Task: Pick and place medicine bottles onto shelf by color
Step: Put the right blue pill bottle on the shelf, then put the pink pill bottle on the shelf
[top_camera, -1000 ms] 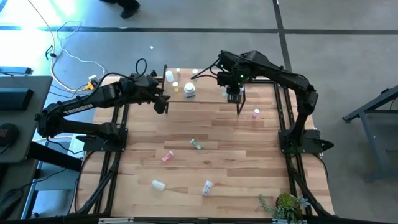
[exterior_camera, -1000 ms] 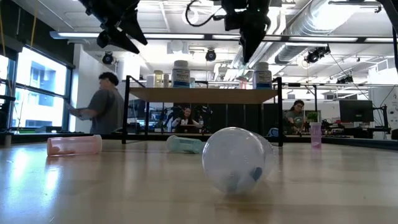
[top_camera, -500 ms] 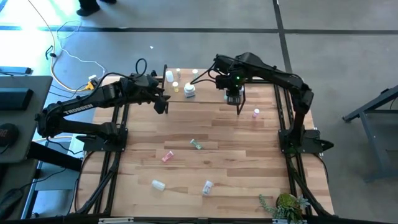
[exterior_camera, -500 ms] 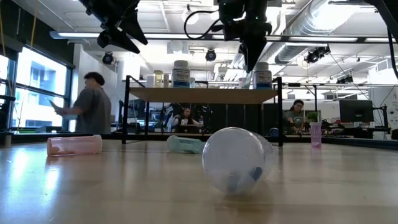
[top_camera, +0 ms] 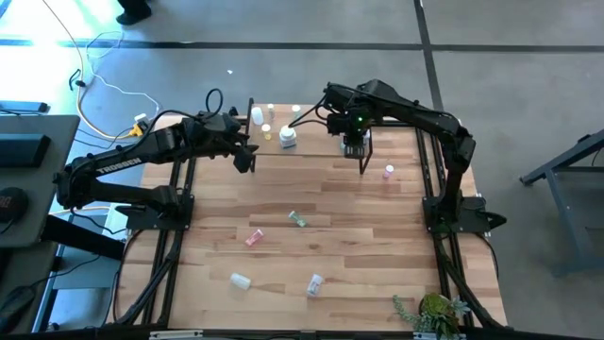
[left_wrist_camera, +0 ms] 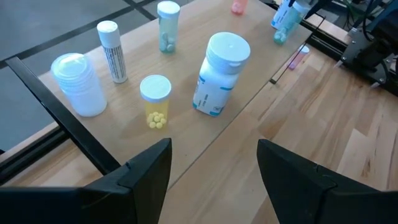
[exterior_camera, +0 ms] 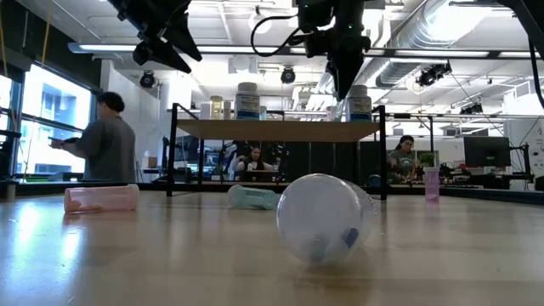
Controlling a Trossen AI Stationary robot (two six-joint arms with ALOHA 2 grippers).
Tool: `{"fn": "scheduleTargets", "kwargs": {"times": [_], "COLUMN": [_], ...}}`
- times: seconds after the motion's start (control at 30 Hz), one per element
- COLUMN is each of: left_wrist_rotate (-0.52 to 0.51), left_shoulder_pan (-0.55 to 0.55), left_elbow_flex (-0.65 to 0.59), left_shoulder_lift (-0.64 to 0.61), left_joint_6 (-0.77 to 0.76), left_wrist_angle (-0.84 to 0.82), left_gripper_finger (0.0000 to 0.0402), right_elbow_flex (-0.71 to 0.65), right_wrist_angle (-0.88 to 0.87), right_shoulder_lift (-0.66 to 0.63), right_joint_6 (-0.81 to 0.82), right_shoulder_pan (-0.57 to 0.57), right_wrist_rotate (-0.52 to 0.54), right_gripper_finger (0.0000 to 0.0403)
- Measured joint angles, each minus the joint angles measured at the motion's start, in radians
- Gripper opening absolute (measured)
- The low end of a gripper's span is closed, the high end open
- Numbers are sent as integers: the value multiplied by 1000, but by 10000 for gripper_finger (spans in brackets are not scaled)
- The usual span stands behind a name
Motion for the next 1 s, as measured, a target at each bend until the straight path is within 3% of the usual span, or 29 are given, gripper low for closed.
{"fn": "scheduleTargets", "kwargs": {"times": [0.23,0.5,1.0], "left_wrist_rotate": [0,0,0], "left_shoulder_pan": [0,0,0], "left_elbow_flex": [0,0,0], "left_shoulder_lift": [0,0,0], "left_joint_6": [0,0,0], "left_wrist_angle": [0,0,0], "left_gripper_finger": [227,227,227], "right_elbow_flex": [0,0,0], "right_wrist_angle": [11,20,37], "right_shoulder_lift": [0,0,0], "right_joint_6": [0,0,0], "right_shoulder_pan": [0,0,0], "right_wrist_rotate": [0,0,1], "right_gripper_finger": [109,148,151]}}
